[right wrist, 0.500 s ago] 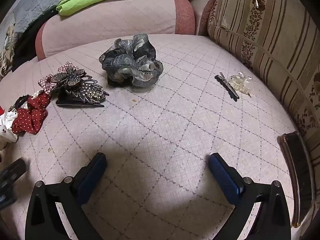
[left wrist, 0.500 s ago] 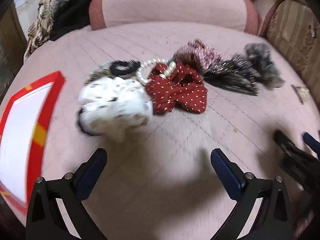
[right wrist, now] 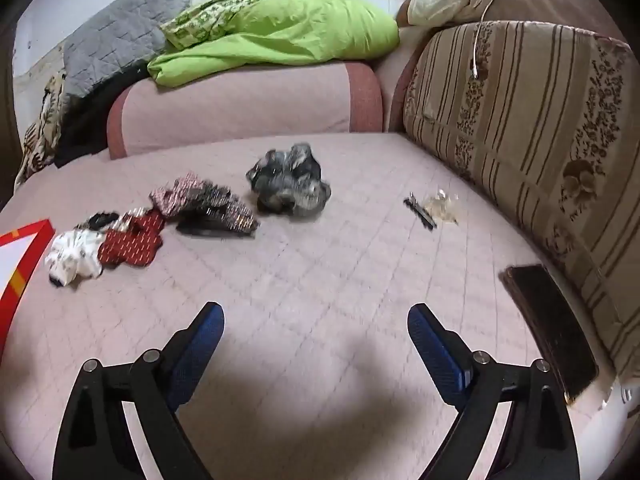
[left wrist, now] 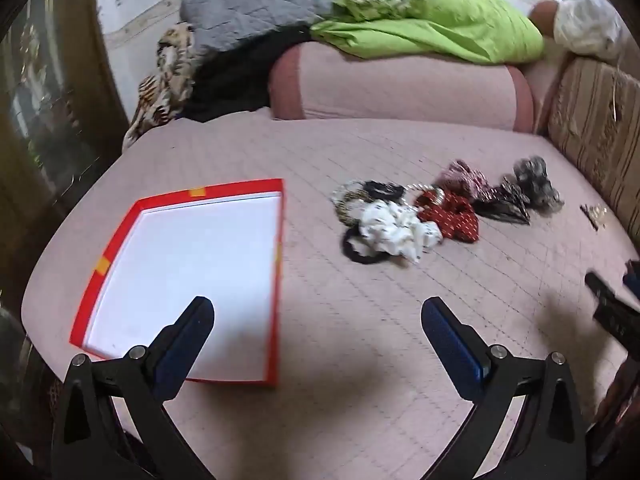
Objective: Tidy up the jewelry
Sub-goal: 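Reach the left gripper toward the white polka-dot scrunchie while the right reaches the red-checked scrunchie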
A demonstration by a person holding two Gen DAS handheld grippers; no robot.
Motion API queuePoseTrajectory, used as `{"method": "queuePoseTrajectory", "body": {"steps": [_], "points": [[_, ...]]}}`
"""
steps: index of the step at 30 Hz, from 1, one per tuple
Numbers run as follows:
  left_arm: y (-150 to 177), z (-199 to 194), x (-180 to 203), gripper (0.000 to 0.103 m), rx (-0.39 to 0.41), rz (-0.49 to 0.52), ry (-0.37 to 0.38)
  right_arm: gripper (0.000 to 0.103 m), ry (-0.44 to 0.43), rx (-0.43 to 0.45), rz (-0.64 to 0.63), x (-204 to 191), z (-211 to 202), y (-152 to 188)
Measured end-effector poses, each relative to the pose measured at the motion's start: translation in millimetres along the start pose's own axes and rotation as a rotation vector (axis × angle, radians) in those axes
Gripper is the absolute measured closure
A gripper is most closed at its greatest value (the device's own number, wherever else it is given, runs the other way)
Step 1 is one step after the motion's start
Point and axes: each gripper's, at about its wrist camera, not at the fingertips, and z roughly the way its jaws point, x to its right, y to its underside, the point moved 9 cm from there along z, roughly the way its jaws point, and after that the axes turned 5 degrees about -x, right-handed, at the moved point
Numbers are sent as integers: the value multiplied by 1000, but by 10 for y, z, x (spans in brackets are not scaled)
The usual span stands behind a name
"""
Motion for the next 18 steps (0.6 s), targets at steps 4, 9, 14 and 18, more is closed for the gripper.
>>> {"method": "queuePoseTrajectory", "body": {"steps": [4, 9, 14, 18], "points": [[-44, -132, -124, 0, 31, -2, 2, 11, -61, -40, -16, -164, -118, 65], [-137, -140, -79, 0, 7, 16, 37, 14, -178, -57, -47, -377, -203, -82], [-221, 132, 77, 0, -82, -10, 148, 25, -272, -103, -55, -576, -70, -232], [-353, 370, 252, 10, -100, 41, 178, 27, -308, -130, -29, -637, 154, -392]]}}
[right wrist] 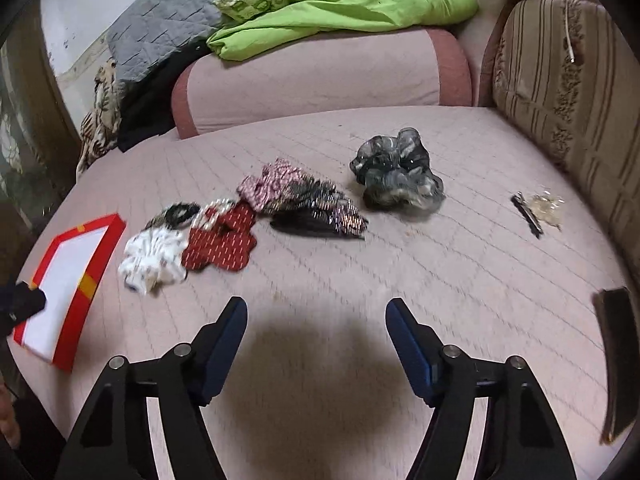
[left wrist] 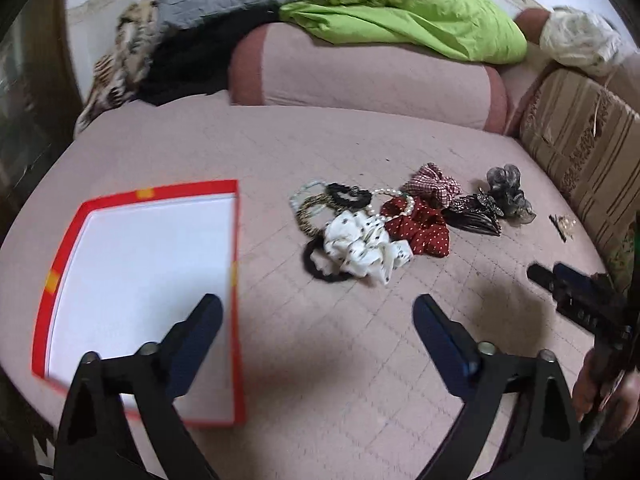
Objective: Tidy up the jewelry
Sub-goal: 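Reach the left gripper toward the white polka-dot scrunchie while the right reaches the red-checked scrunchie, then carry the white scrunchie with the left gripper while the right carries the red-checked scrunchie to the tray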
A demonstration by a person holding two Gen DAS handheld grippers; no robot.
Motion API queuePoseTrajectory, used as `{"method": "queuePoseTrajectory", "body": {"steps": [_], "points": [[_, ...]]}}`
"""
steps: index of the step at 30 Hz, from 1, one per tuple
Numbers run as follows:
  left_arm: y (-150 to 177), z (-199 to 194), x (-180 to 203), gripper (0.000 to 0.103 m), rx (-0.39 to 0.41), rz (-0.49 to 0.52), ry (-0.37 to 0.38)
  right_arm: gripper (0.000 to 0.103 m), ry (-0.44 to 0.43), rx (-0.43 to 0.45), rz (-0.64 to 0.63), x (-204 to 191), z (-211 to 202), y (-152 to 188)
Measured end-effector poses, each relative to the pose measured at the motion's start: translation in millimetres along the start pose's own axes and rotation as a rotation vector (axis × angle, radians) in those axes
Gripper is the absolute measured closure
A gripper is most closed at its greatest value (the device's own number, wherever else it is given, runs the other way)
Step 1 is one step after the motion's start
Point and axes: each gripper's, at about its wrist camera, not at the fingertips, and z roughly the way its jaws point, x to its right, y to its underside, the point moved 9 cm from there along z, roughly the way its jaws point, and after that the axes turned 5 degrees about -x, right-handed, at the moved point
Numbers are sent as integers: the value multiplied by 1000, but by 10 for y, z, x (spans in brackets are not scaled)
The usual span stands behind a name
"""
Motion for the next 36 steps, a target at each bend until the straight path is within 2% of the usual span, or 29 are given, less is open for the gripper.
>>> {"method": "queuePoseTrajectory", "body": {"steps": [3, 8, 14, 20, 23, 24, 25, 26, 27, 28, 29, 36], "points": [[-137, 199, 53, 13, -23, 12, 16, 27, -36, -5, 8, -7, 131, -224], [-371, 590, 153, 13, -69, -8, 75, 27, -143, -36, 11, -198, 407, -751], [-447, 982, 251, 13, -131, 2, 125, 27, -117, -107, -32, -428, 953, -1120], [-397, 1162, 291, 15, -157, 17, 166, 27, -81, -183, -27, -453, 1380, -1152], [-376, 1229, 326, 31, -178, 15, 181, 29, -62, -198, -41, -448, 1471, -1140], [-370, 1252, 339, 41, -184, 15, 185, 30, -58, -200, -43, -446, 1486, -1140], [-354, 1276, 361, 58, -193, 16, 187, 36, -52, -205, -46, -450, 1506, -1140], [-343, 1293, 377, 68, -201, 19, 183, 46, -51, -210, -48, -455, 1527, -1138], [-333, 1305, 378, 89, -206, 20, 175, 54, -53, -216, -50, -445, 1543, -1125], [-324, 1308, 382, 95, -208, 19, 172, 74, -58, -224, -53, -450, 1551, -1111], [-328, 1281, 391, 96, -204, 14, 186, 84, -65, -243, -56, -462, 1558, -1093], [-429, 680, 203, 96, -95, -25, 216, 89, -85, -151, -40, -464, 1108, -1180]]}}
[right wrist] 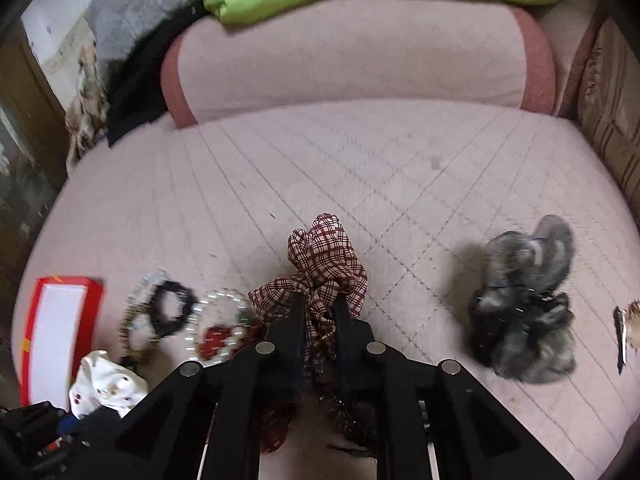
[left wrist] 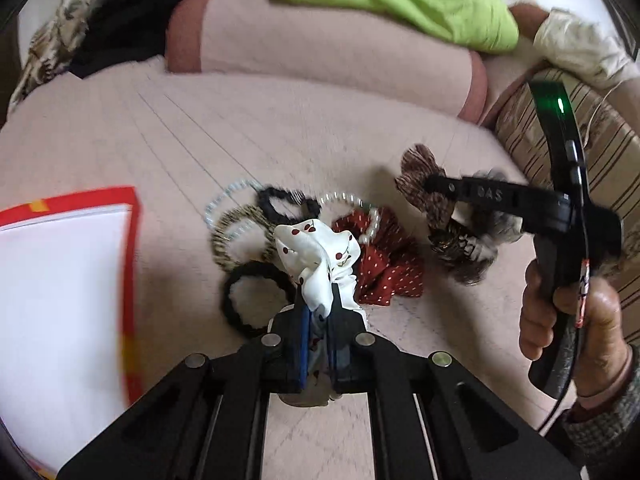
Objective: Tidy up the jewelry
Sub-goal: 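Carry the white scrunchie with the left gripper while the right carries the red-checked scrunchie to the tray, then open both grippers to drop the two scrunchies into the tray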
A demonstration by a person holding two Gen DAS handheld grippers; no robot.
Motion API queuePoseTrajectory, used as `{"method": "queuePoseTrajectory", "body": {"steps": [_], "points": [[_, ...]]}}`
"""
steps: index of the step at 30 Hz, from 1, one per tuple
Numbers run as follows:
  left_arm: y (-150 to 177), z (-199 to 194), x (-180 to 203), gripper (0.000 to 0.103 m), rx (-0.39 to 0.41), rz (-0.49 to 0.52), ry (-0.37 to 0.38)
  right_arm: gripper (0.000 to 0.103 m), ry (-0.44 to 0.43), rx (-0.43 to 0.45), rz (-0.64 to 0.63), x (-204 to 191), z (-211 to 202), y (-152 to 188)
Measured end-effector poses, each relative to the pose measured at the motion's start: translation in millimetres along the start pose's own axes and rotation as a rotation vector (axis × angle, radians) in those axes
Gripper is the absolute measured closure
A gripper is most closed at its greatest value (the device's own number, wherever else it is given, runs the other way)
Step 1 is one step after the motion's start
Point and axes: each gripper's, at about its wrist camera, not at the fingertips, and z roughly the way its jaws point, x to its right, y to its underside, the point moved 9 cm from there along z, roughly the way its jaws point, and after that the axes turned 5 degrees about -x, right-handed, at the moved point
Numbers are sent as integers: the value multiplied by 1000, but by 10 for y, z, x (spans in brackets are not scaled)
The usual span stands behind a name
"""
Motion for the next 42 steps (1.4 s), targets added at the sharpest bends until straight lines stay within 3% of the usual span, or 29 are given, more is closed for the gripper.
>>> {"method": "queuePoseTrajectory", "body": {"steps": [5, 12, 17, 23, 27, 29, 31, 33, 37, 40, 42], "points": [[-57, -434, -347, 96, 59, -72, -5, 89, -84, 62, 11, -239, -454, -11], [-78, -651, -1316, 96, 77, -241, -115, 89, -230, 31, -111, -1309, -584, 140], [-93, -629, -2063, 96, 62, -327, -215, 89, -324, -53, -204, -2240, -286, 317], [-88, -605, -2760, 95, 71, -440, -245, 89, -318, -123, -283, -2891, 260, 526], [-127, -519, -2929, 92, 60, -456, -239, 85, -282, -139, -303, -2998, 473, 580], [-141, -467, -2992, 87, 53, -460, -275, 75, -257, -137, -308, -3014, 567, 565], [-140, -445, -3030, 70, 51, -468, -273, 59, -224, -130, -311, -2997, 629, 546], [-153, -481, -3011, 60, 66, -481, -247, 55, -232, -118, -303, -2966, 585, 514], [-184, -624, -2909, 53, 111, -462, -212, 41, -276, -72, -291, -2849, 273, 533], [-172, -731, -2785, 53, 141, -432, -207, 41, -248, -79, -282, -2756, 231, 680], [-163, -797, -2713, 53, 162, -420, -203, 56, -241, -120, -280, -2705, 296, 841]]}}
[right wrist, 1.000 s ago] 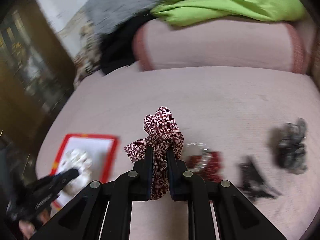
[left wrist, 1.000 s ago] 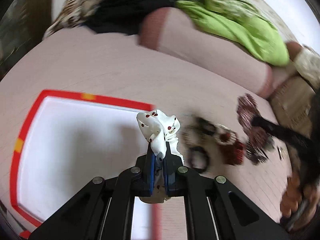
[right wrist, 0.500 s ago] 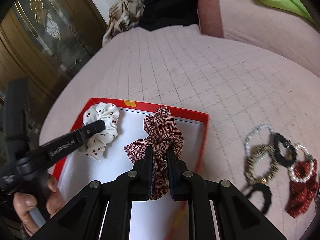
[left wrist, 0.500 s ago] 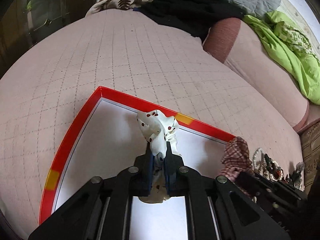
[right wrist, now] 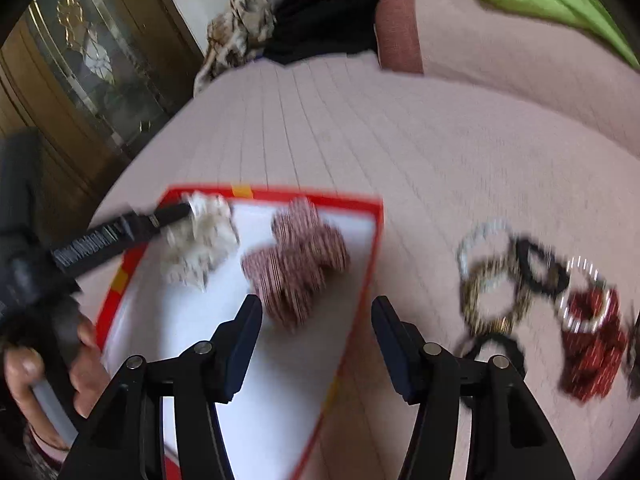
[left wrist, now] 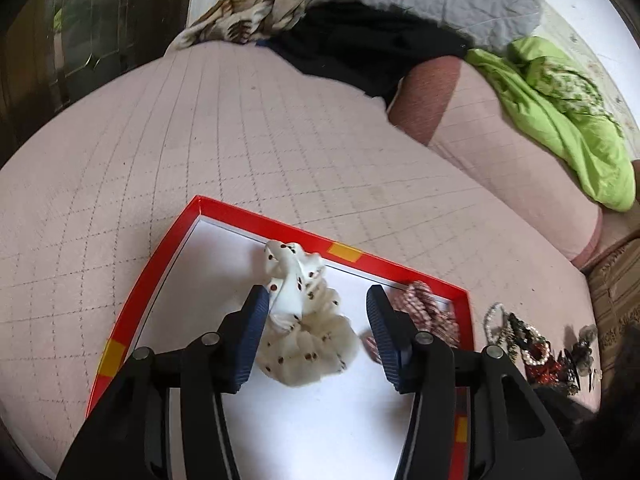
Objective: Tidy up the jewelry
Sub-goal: 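Open both grippers to drop the two scrunchies into the tray, then grasp the black scrunchie with the left gripper while the right grasps the red polka-dot scrunchie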
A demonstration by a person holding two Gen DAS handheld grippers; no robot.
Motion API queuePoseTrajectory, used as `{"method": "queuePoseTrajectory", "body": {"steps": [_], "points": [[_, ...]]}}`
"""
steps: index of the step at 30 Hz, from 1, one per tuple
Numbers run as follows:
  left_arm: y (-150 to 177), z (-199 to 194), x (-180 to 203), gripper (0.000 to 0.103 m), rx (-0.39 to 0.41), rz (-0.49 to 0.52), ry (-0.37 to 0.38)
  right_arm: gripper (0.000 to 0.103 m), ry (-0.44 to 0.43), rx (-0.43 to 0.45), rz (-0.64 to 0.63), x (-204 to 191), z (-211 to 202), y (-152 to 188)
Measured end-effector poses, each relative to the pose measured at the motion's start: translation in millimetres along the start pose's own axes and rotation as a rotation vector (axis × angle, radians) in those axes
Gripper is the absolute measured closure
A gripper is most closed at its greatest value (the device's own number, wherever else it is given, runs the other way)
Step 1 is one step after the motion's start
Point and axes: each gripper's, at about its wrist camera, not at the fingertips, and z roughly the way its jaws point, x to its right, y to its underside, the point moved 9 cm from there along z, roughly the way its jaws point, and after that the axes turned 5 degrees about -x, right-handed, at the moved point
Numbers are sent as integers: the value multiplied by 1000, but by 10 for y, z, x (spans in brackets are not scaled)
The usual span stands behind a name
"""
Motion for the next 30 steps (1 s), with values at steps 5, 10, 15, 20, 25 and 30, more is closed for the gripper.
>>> {"method": "queuePoseTrajectory", "body": {"steps": [5, 10, 15, 20, 25, 30], "points": [[32, -158, 83, 53, 42, 23, 6, 92, 42, -38, 43, 124, 125, 193], [51, -166, 159, 53, 37, 32, 11, 91, 62, -32, 74, 186, 10, 354], [99, -198, 393, 53, 33, 70, 34, 87, 16, -17, 95, 231, -101, 440], [318, -272, 819, 53, 35, 189, 44, 62, 33, 32, 85, 361, -460, 714], [695, -309, 1333, 53, -12, 298, 109, 62, 98, 63, 167, 1015, -885, 1140], [1067, -157, 1846, 53, -105, 372, 136, 62, 130, 106, 304, 1728, -1232, 1405]]}}
